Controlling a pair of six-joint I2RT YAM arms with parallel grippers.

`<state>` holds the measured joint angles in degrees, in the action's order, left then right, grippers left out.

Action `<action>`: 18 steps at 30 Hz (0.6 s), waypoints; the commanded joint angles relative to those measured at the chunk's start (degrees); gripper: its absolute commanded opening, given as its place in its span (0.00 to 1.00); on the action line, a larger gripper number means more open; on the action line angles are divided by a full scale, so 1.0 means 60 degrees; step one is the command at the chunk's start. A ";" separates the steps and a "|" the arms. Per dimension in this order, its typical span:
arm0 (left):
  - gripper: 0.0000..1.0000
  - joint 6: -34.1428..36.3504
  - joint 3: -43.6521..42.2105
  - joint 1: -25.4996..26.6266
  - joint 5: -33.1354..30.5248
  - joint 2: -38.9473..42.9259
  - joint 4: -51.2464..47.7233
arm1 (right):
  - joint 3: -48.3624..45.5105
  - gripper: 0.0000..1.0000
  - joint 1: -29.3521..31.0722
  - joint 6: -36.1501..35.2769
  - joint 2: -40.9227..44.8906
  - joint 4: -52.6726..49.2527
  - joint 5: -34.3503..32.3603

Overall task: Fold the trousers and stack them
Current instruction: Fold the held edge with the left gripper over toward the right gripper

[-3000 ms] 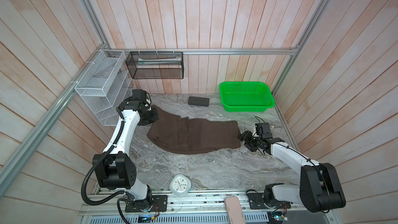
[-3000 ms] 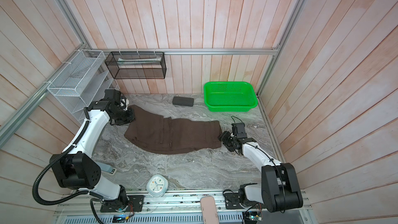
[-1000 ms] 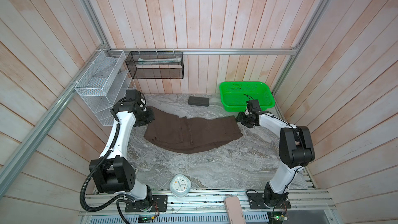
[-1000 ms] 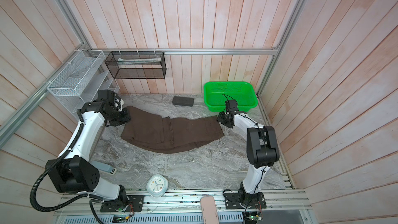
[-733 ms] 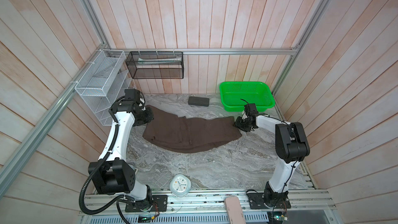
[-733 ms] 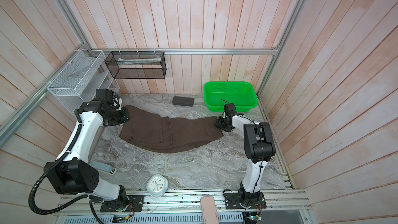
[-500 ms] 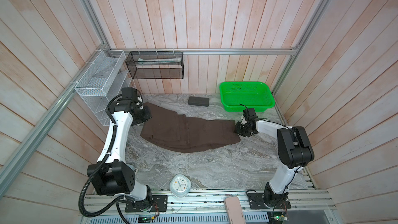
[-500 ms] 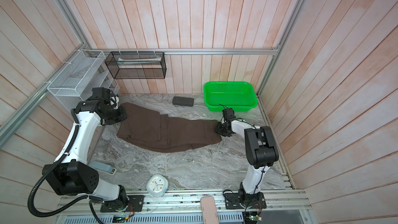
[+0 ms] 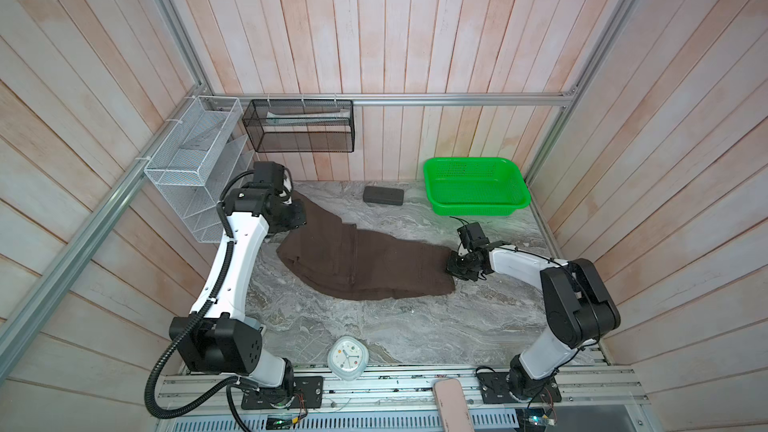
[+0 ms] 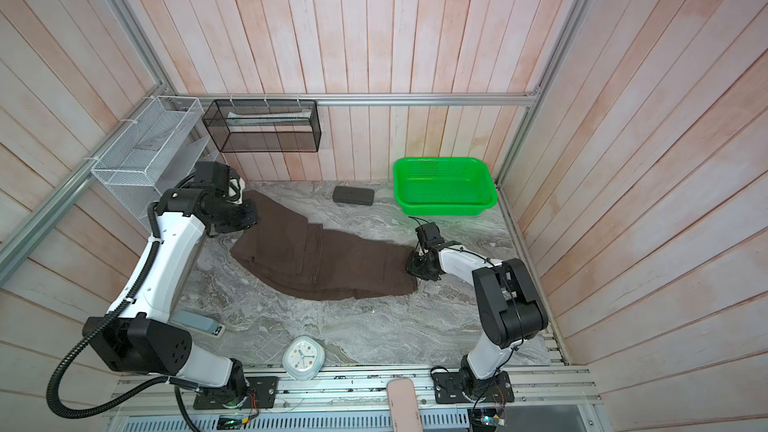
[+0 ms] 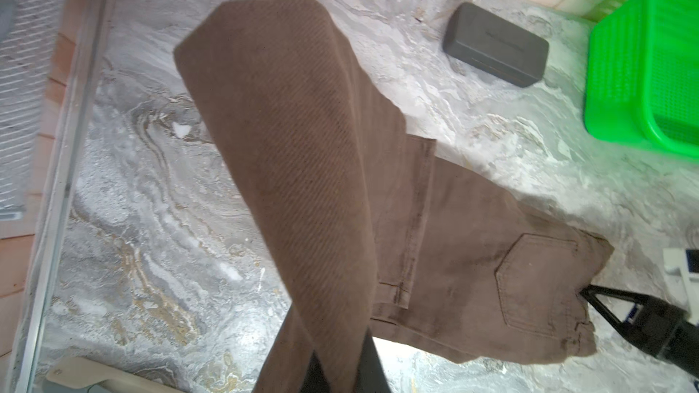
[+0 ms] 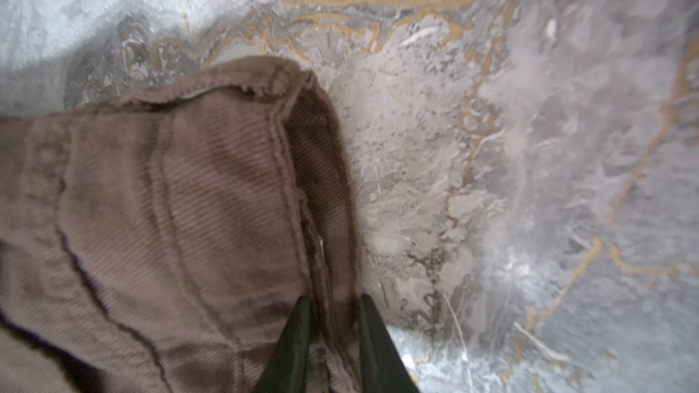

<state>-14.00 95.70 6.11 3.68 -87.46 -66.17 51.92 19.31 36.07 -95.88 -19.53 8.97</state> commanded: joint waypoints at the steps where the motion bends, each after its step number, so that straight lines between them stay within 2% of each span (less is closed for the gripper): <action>1: 0.00 -0.0864 0.0543 0.1185 -0.0583 -0.0416 0.0001 | -0.0095 0.24 0.0018 0.0144 -0.0232 -0.0407 0.0069; 6: 0.00 -0.2036 0.1246 0.3431 -0.0931 -0.1502 0.0027 | -0.0232 0.24 -0.0110 0.0268 -0.0479 0.0147 0.0554; 12: 0.00 -0.3279 0.2523 0.5573 -0.0891 -0.2847 0.0316 | -0.0315 0.24 -0.0321 0.0374 -0.0472 0.0604 0.1098; 18: 0.00 -0.3839 0.4217 0.6756 -0.0863 -0.4319 0.0336 | -0.0514 0.23 -0.0464 0.0447 -0.0343 0.0846 0.1480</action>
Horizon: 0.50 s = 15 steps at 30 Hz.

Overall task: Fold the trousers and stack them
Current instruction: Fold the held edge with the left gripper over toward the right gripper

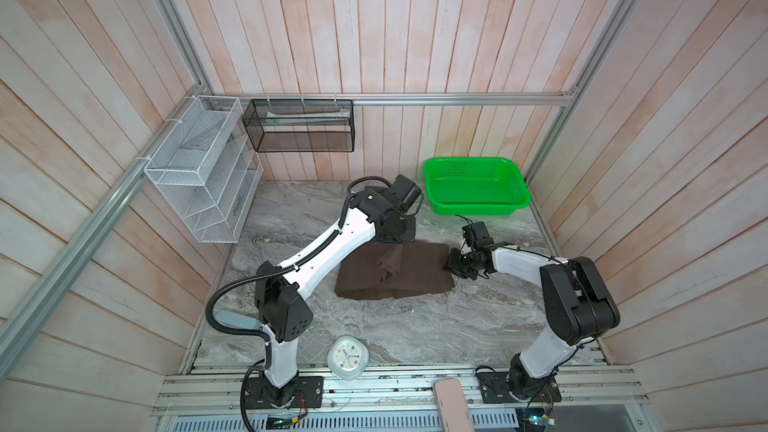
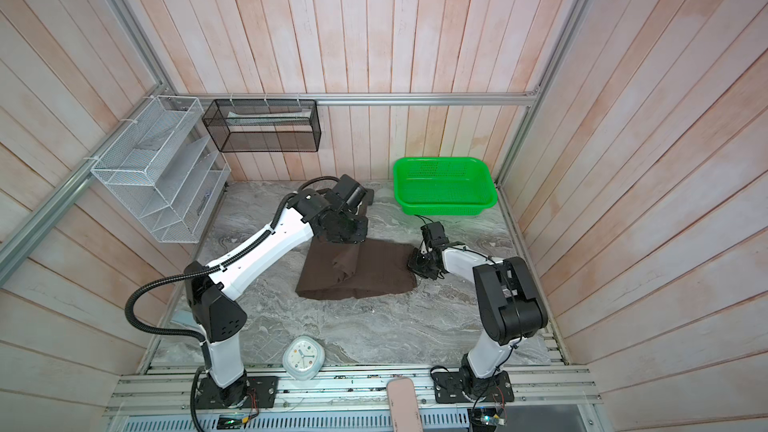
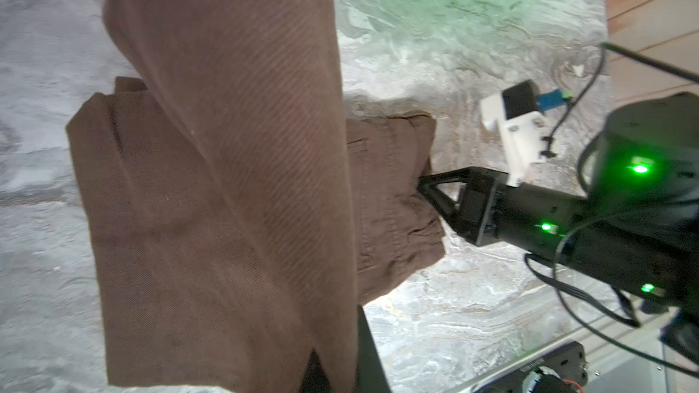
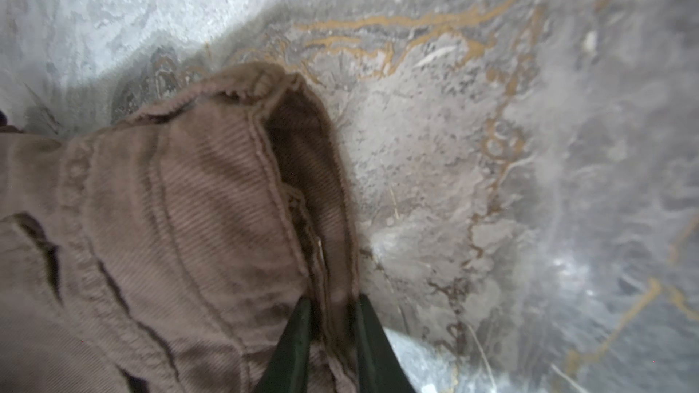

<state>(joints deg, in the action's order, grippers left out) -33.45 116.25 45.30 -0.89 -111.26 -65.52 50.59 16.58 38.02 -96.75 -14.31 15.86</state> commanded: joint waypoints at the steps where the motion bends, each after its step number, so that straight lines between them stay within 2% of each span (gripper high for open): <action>1: 0.00 -0.0645 0.1075 0.0329 -0.0077 -0.0550 0.0207 | -0.0340 0.23 -0.0035 0.0137 -0.0191 0.0023 0.0416; 7: 0.00 -0.0864 0.2831 0.0897 0.0092 -0.1944 -0.0133 | -0.0619 0.23 -0.0171 0.0253 -0.0074 0.0299 0.0687; 15: 0.00 -0.1115 0.2197 0.0998 0.0417 -0.2517 0.0537 | -0.0739 0.23 -0.0320 0.0255 0.0090 0.0330 0.0826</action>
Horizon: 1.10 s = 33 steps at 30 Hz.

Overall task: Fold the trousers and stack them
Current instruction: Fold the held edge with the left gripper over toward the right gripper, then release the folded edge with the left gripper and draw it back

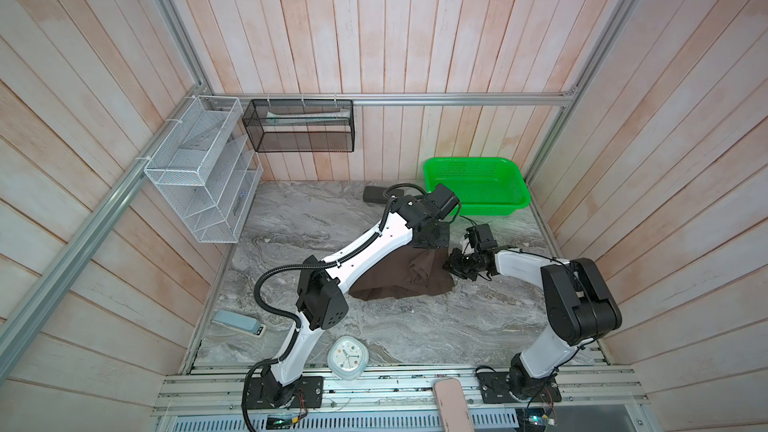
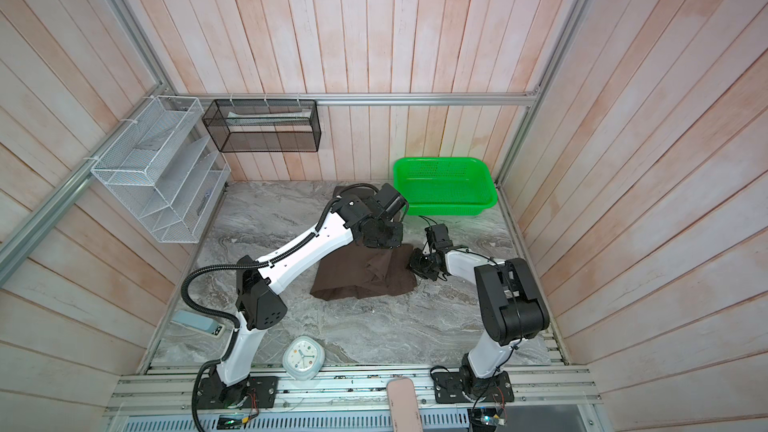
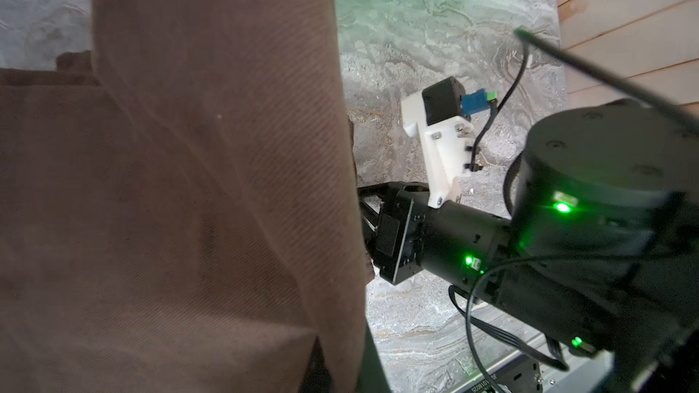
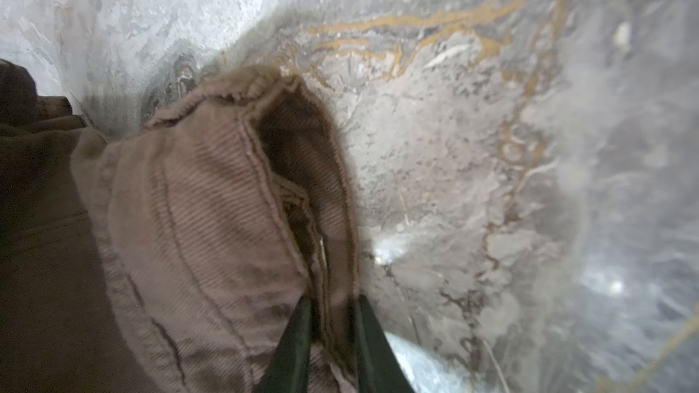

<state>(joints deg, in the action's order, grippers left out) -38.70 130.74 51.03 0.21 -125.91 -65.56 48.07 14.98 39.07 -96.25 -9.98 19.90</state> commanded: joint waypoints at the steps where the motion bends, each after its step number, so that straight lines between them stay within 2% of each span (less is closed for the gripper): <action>1: 0.00 -0.0272 -0.0314 0.0052 0.0304 -0.0092 0.0631 | -0.0322 0.23 -0.0076 0.0080 0.0041 -0.0403 0.0169; 9: 0.00 -0.0648 -0.0914 0.0198 0.0908 -0.0515 0.1512 | -0.0366 0.23 -0.0204 0.0139 0.0299 -0.0450 0.0245; 14: 0.01 -0.0909 -0.1225 0.0269 0.1063 -0.0773 0.2000 | -0.0446 0.23 -0.0412 0.0175 0.0940 -0.0782 0.0005; 16: 0.09 -0.0950 -0.1197 0.0274 0.1204 -0.0866 0.2062 | -0.0468 0.24 -0.0553 0.0185 0.1378 -0.1088 -0.0284; 18: 0.27 -0.0898 -0.1194 0.0292 0.1311 -0.0831 0.2194 | -0.0468 0.28 -0.0711 0.0139 0.1946 -0.1488 -0.0606; 21: 0.44 -0.0791 -0.1200 0.0342 0.1342 -0.0469 0.2500 | -0.0350 0.35 -0.0908 0.0095 0.2750 -0.2094 -0.1166; 24: 0.51 -0.0632 -0.1194 0.0363 0.1146 0.0124 0.2679 | -0.0099 0.37 -0.0984 -0.0005 0.3356 -0.2630 -0.1469; 28: 0.56 -0.0316 -0.1579 0.0306 0.0385 0.1288 0.2535 | 0.0196 0.40 -0.0870 -0.0066 0.3593 -0.2936 -0.1267; 31: 0.62 -0.0230 -0.3133 -0.0200 -0.0023 0.2655 0.2654 | 0.0293 0.49 -0.0424 -0.0001 0.3339 -0.2906 -0.1113; 33: 0.66 -0.0192 -0.4939 -0.0844 0.0017 0.3879 0.3127 | 0.0278 0.57 0.0005 0.0118 0.3119 -0.2674 -0.1093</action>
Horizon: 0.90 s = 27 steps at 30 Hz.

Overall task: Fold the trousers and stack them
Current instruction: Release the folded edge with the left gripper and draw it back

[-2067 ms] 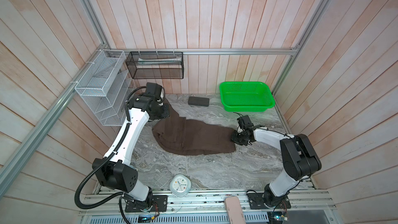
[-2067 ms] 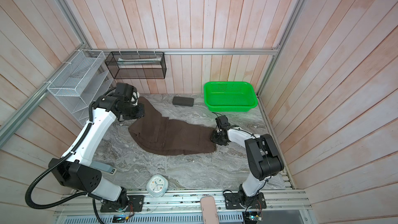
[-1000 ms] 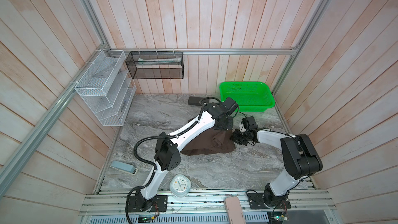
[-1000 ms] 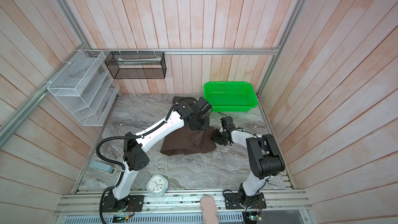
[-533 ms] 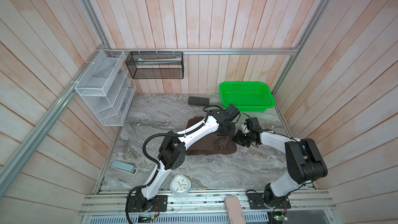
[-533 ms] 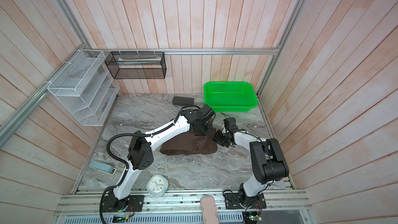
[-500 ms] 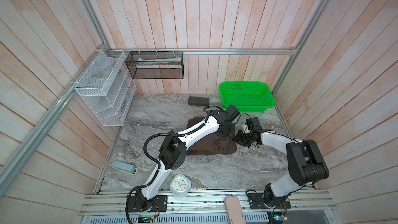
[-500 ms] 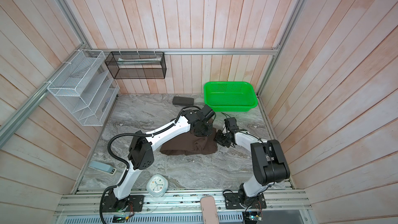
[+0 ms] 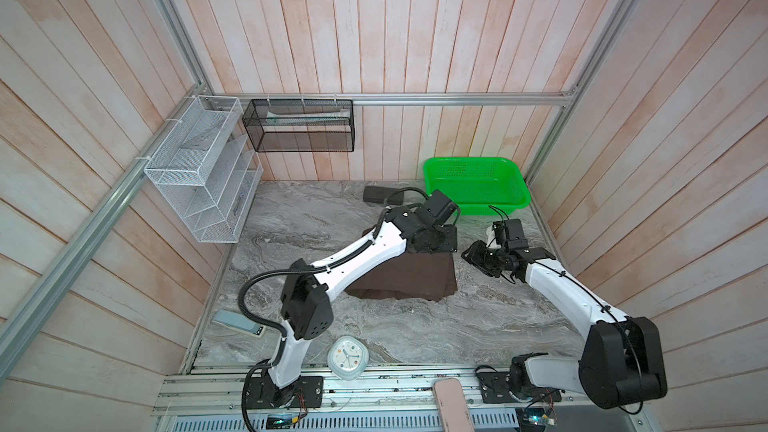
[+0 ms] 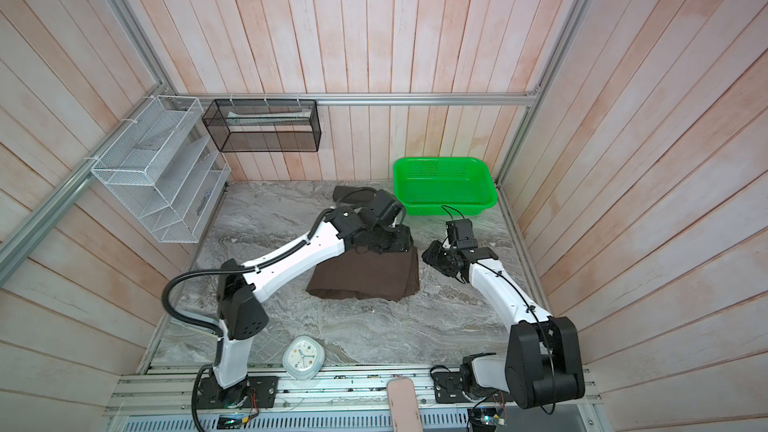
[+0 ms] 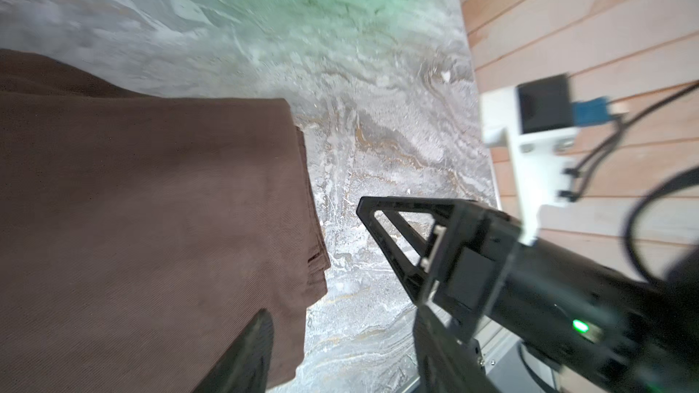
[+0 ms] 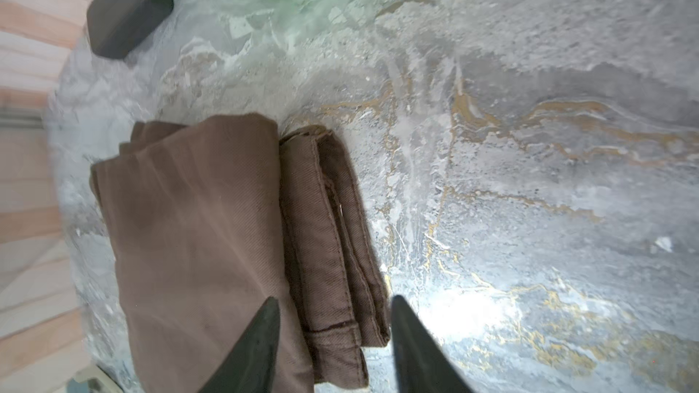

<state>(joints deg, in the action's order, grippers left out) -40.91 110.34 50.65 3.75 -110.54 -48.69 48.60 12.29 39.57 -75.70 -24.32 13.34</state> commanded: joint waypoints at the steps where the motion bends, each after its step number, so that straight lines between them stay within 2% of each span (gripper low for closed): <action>1: 0.68 0.0234 -0.2373 -0.1196 -0.0408 0.1847 0.0639 | 0.0191 0.60 0.0642 0.0103 -0.0423 -0.0196 -0.0021; 5: 0.72 0.0655 -0.5408 -0.3151 0.0830 0.3805 0.1726 | 0.0349 0.66 0.1439 0.0258 -0.0991 0.0199 -0.0229; 11: 0.73 0.1601 -0.7578 -0.5286 0.2542 0.4841 0.2469 | 0.0687 0.64 0.1820 0.0289 -0.2071 0.0545 -0.0156; 14: 0.73 0.1780 -0.8240 -0.5925 0.3143 0.4931 0.2793 | 0.0649 0.56 0.1827 0.0315 -0.2325 0.0994 0.0195; 16: 0.73 0.1858 -0.8492 -0.6236 0.3397 0.4920 0.2895 | 0.0678 0.46 0.1822 0.0319 -0.2538 0.1182 0.0445; 21: 0.73 0.2044 -0.8663 -0.6702 0.3572 0.4960 0.2841 | 0.0985 0.01 0.1904 0.0142 -0.2358 0.1380 0.1008; 27: 0.73 0.2394 -0.8664 -0.7055 0.3550 0.4956 0.2583 | 0.2240 0.00 0.1925 -0.0537 -0.1031 -0.0744 -0.0097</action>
<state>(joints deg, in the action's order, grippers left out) -29.04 58.81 9.13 23.79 -81.62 -33.52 57.56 23.66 38.92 -87.00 -23.24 16.08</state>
